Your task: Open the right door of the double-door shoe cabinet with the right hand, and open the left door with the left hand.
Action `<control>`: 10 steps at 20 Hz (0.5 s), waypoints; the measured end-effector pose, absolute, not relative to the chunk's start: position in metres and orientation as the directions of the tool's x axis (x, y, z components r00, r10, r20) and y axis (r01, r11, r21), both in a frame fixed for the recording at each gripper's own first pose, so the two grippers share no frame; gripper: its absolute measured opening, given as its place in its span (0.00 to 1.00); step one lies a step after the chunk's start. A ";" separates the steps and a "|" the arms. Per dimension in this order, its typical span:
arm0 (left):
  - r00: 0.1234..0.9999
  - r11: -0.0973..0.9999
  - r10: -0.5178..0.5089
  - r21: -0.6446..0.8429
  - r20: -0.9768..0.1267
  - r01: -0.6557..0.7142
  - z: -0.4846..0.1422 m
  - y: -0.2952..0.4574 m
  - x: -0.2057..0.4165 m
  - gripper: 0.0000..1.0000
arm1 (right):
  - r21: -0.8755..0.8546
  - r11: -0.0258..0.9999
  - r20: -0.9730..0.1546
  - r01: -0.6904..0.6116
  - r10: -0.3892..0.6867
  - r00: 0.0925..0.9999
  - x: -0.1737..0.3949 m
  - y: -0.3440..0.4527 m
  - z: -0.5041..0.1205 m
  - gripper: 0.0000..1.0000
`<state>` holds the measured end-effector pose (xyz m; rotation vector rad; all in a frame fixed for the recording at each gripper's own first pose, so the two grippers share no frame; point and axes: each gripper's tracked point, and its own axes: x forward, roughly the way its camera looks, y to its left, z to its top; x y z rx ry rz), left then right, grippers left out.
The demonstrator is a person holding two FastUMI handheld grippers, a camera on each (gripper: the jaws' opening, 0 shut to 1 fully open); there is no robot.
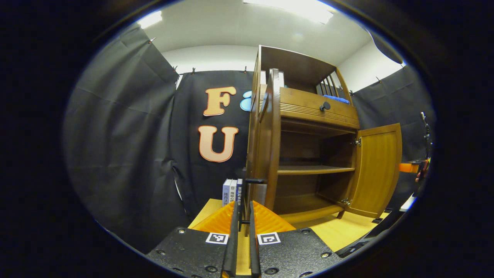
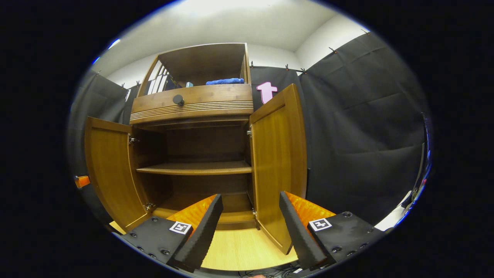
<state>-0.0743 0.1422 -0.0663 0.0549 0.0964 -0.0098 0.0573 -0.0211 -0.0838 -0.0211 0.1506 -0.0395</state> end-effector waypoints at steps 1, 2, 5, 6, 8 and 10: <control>0.996 0.999 -0.018 0.037 -0.086 0.022 -0.060 0.131 -0.075 0.14 | -0.024 0.999 -0.150 0.028 -0.031 0.988 0.061 -0.017 -0.085 0.95; 0.997 0.999 -0.028 0.022 -0.076 0.029 -0.055 0.120 -0.075 0.18 | -0.022 1.000 -0.152 0.017 -0.020 0.988 0.064 -0.011 -0.085 0.95; 0.993 0.996 -0.084 0.005 -0.079 0.084 -0.056 0.084 -0.074 0.14 | -0.005 1.000 -0.148 -0.016 0.015 0.989 0.071 0.004 -0.086 0.95; 0.991 0.995 -0.102 0.000 -0.084 0.103 -0.057 0.073 -0.073 0.14 | -0.005 1.000 -0.149 -0.023 0.022 0.989 0.072 0.008 -0.088 1.00; 0.984 0.989 -0.150 -0.029 -0.097 0.148 -0.060 0.049 -0.072 0.14 | -0.006 0.999 -0.152 -0.041 0.040 0.988 0.073 0.017 -0.092 0.95; 0.982 0.986 -0.164 -0.040 -0.098 0.161 -0.059 0.035 -0.068 0.14 | 0.002 0.998 -0.158 -0.057 0.056 0.986 0.072 0.024 -0.096 0.95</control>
